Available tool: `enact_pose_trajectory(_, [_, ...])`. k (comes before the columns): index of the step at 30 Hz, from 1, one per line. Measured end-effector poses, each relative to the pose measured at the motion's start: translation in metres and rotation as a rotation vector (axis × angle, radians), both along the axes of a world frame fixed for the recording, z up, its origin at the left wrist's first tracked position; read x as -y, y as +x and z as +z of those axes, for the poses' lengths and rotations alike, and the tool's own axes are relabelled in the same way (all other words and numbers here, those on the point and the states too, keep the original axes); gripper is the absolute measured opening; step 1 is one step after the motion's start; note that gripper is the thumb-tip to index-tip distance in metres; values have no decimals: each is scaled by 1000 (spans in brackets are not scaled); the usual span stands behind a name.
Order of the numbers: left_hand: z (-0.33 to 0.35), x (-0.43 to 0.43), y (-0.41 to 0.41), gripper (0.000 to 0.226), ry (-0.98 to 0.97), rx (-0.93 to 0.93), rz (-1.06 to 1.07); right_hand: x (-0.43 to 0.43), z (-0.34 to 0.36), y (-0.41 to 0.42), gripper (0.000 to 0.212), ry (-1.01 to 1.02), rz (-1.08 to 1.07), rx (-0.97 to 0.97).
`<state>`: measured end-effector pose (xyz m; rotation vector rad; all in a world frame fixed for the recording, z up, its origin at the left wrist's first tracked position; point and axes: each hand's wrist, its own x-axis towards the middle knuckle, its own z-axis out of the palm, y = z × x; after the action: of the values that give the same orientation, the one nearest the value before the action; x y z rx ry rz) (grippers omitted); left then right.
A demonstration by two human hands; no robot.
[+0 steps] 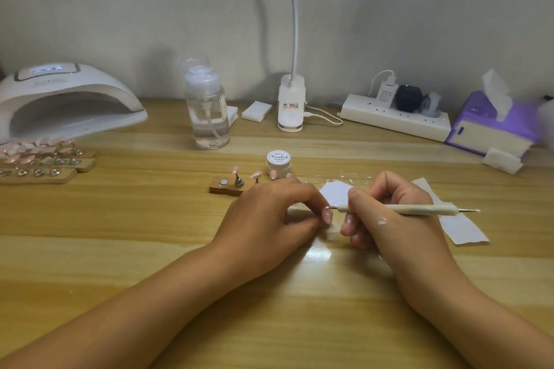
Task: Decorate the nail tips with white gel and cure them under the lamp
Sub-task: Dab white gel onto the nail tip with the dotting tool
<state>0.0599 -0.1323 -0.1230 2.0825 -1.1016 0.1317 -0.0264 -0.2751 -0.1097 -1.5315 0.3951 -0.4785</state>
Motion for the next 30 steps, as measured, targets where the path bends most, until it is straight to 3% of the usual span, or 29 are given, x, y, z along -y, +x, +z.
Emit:
enact_pose_trajectory(10, [0, 0, 0, 13, 5, -3, 5, 0, 0, 0, 28, 11, 7, 29])
enact_pose_trajectory(14, [0, 0, 0, 13, -17, -18, -13, 1, 3, -4, 44, 84, -39, 172])
enact_pose_trajectory(19, [-2, 0, 1, 12, 1, -18, 3, 8, 10, -6, 32, 11, -99, 323])
enact_pose_trajectory(21, [-2, 0, 1, 13, 8, -10, 5, 15, 9, -4, 30, -58, -124, 285])
enact_pose_trajectory(26, [-2, 0, 1, 9, 9, -21, 15, 33, -6, 5, 24, -340, -111, -82])
enact_pose_trajectory(30, [-1, 1, 1, 5, 6, -40, 18, 32, -10, 7, 26, -444, -87, -168])
